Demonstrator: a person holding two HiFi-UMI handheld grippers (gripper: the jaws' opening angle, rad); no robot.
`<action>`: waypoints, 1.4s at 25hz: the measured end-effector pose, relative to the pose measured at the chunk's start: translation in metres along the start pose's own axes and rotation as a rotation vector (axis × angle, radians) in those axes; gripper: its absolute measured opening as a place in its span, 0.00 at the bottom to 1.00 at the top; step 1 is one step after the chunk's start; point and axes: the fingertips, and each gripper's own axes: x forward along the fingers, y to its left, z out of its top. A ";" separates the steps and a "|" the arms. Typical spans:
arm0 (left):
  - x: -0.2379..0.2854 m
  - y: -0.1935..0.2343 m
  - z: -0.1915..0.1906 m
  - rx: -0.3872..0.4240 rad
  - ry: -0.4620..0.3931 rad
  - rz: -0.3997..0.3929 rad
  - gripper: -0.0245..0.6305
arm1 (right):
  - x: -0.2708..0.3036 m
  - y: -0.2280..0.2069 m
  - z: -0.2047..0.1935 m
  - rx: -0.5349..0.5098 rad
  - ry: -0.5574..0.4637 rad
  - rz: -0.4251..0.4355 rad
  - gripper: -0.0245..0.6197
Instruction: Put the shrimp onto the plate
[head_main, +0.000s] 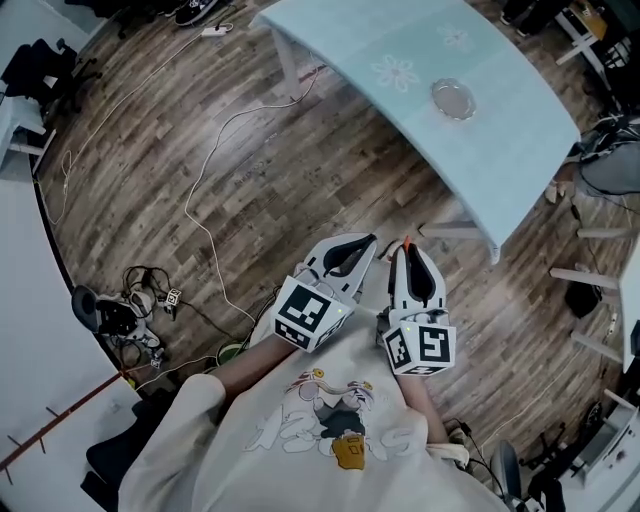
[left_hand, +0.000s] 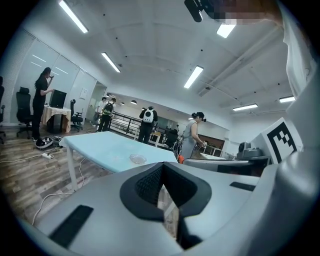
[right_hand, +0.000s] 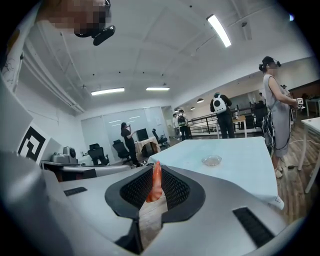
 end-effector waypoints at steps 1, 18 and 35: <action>0.003 0.004 0.001 -0.001 0.001 -0.002 0.04 | 0.005 -0.001 -0.001 0.006 0.006 -0.003 0.15; 0.100 0.063 0.025 0.003 0.061 0.006 0.04 | 0.106 -0.063 0.030 0.023 0.009 0.028 0.15; 0.312 0.078 0.087 0.087 0.090 -0.078 0.04 | 0.197 -0.233 0.094 0.060 -0.022 -0.021 0.15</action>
